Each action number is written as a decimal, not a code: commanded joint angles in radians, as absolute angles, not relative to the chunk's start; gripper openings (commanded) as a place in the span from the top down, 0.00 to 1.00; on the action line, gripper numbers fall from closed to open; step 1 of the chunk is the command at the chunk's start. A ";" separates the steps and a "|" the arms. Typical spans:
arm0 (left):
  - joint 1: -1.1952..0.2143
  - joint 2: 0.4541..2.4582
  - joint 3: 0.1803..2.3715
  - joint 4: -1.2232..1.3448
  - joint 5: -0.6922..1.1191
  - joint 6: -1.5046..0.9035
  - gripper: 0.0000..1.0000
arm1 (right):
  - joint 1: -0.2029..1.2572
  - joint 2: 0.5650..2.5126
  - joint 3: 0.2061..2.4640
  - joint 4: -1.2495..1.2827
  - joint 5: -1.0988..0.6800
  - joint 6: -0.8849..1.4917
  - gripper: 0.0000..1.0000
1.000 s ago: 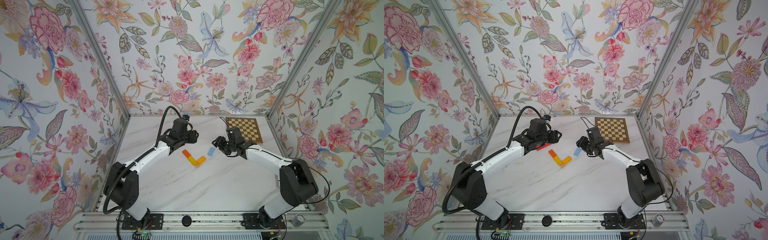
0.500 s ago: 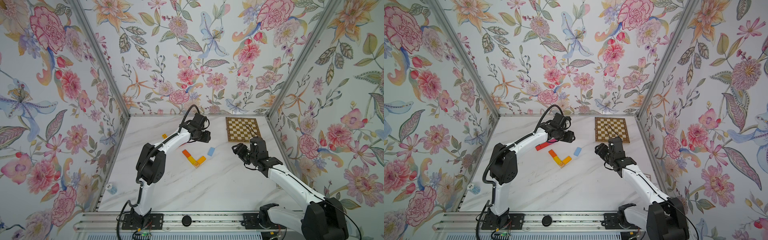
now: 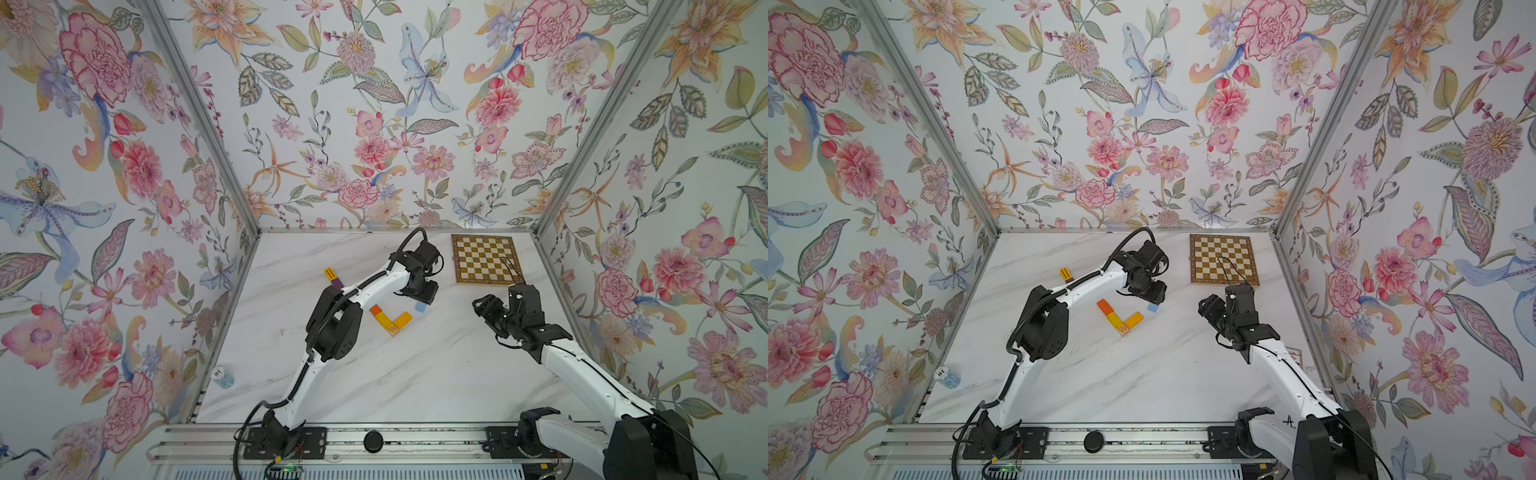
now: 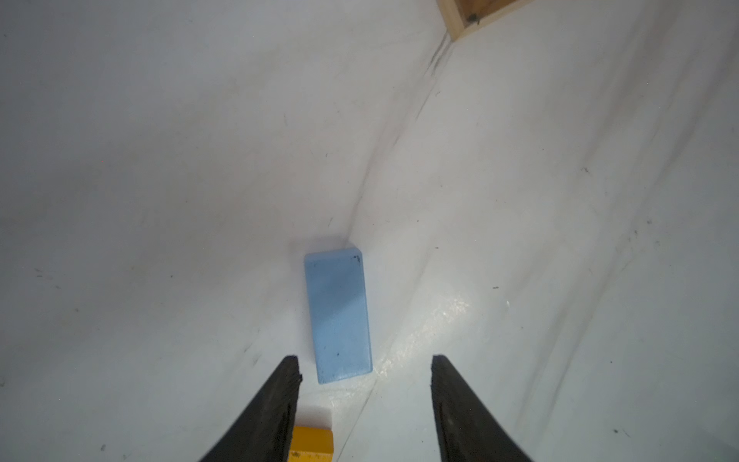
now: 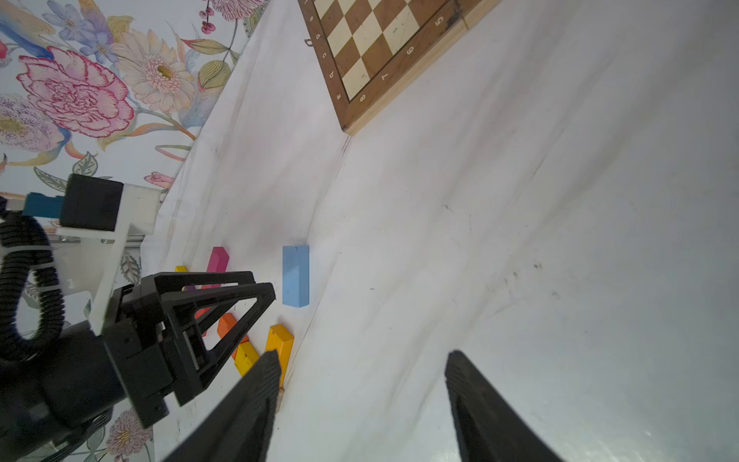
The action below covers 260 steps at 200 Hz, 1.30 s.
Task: Assemble the letter v with building blocks
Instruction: Assemble the building block at the center of the board.
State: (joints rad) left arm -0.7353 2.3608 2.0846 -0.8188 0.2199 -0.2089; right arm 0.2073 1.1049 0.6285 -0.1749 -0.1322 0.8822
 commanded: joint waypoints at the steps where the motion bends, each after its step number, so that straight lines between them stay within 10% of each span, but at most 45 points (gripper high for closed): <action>1: -0.739 2.400 2.138 -0.864 0.195 -0.178 0.44 | 0.197 1.097 0.611 -0.181 -0.152 0.859 0.32; 140: -0.771 2.522 2.253 -0.898 0.120 -0.153 0.44 | 0.158 1.101 0.592 -0.167 -0.187 0.848 0.32; 260: -0.780 2.533 2.259 -0.965 0.068 -0.054 0.69 | 0.155 1.104 0.575 -0.144 -0.199 0.862 0.32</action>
State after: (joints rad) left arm -0.7746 2.5233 2.2608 -0.9352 0.0769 -0.0906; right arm 0.1612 1.1053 0.5922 -0.1593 -0.1944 0.8677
